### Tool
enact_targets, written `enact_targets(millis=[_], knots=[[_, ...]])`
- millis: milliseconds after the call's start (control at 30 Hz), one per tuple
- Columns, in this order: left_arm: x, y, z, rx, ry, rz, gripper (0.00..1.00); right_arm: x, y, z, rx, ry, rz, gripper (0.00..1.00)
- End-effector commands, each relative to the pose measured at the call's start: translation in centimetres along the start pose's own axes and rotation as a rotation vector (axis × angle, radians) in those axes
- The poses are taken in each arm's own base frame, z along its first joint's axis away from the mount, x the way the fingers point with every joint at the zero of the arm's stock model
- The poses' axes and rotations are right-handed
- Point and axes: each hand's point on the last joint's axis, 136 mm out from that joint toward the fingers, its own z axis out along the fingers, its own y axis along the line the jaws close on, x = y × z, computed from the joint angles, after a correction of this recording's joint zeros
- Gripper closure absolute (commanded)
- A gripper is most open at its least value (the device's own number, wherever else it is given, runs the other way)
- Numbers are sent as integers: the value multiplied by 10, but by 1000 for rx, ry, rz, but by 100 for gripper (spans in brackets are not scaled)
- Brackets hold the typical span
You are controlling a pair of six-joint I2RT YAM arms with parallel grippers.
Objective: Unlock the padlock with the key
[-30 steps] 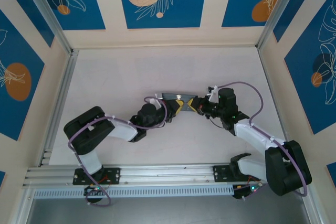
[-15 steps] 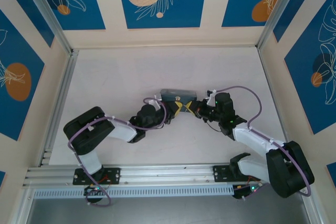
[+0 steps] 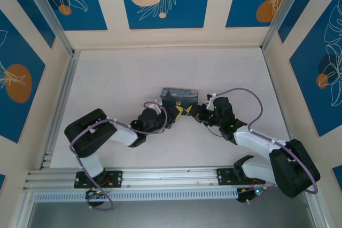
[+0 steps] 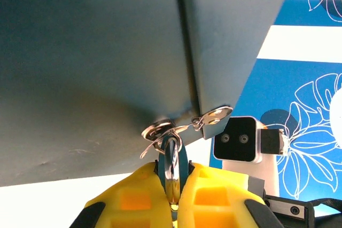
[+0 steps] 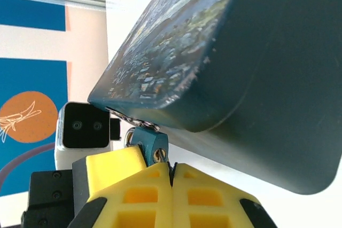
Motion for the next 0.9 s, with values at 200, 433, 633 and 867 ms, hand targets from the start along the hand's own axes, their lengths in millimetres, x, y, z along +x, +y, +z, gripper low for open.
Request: enact_targets(millis=[200,433,633,867], knots=[[13,-9,-1,45,76,31,100,-7,43,-5,-174,26,-339,100],[14,-10,-1,46,79,37,100,-5,37,0,-162,38,-285,100],[13,-9,-1,41,76,37,100,-4,21,10,-117,70,52,100],[10,-9,-3,39,58,34,100,-10,11,9,-30,24,181,100]])
